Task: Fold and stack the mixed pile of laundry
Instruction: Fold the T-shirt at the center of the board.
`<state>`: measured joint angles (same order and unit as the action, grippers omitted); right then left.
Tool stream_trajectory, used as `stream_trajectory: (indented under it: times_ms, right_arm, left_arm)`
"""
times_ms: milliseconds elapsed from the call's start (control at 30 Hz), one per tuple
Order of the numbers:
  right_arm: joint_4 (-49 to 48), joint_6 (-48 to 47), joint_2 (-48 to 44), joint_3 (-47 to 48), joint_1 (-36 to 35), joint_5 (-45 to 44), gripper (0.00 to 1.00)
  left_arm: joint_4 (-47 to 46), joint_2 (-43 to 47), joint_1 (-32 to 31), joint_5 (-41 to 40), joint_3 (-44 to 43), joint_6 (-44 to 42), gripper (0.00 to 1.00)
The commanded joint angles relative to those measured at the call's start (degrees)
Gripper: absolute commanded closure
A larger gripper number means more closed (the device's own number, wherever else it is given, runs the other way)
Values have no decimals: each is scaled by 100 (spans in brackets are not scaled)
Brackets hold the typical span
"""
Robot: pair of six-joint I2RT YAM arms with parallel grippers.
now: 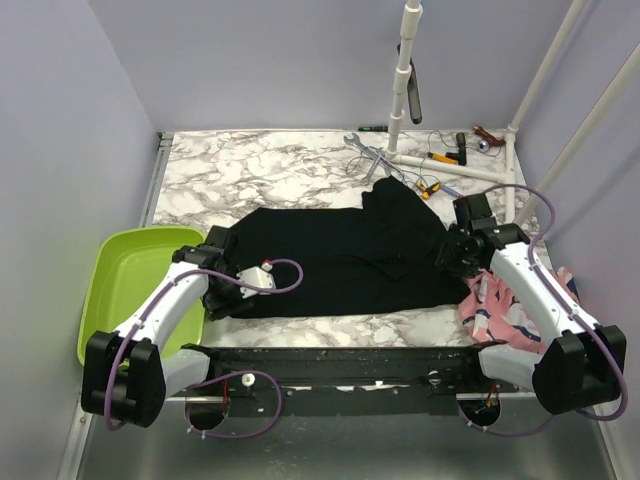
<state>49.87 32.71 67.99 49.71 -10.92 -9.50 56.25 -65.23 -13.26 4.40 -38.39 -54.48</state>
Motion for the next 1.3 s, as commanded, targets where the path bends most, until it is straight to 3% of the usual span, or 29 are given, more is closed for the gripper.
stream_trajectory:
  times_ms: [0,133,267,500,633,767,900,967,1067,1200,1267]
  right_arm:
    - [-670,-580,107,856,29,882,52]
    - [-1715,-1082,991,1815,29,915,51]
    - [-3371,-1512,2031,2094,24,748,50]
    - [-5319,-1628,3781,2649,-148,1249,47]
    - [-5232,-1691,4679,3385,-339,1140,37]
    - [-5222,-1656,5121,3654,-490,1217,36]
    - [-5091,-1639,5452,3833,-587,1170,36]
    - [-4835,-1611,5641,4005,-595,982,36]
    - [-4687,-1672,5756,4084,-604,667,47]
    - [-4633,-1738,5780,4089,-604,751,76]
    - [-4575,-1739,5742,4079,-604,824,85]
  left_arm:
    - [546,-87,60,483,-1054,-29,42]
    - [-125,-632,149,585,-2212,952,36]
    - [-413,-1929,565,696,-3598,1925,35]
    - [-718,-3849,845,221,-5185,2274,36]
    - [-239,-4891,955,284,-6231,2306,36]
    - [-154,-5458,974,357,-6700,2323,36]
    - [96,-5682,897,1003,-6952,2234,35]
    - [106,-5816,756,863,-6954,2223,35]
    - [124,-5995,621,665,-6996,2203,36]
    - [210,-6063,596,520,-7063,2231,40]
    - [508,-6189,540,420,-7269,2232,39]
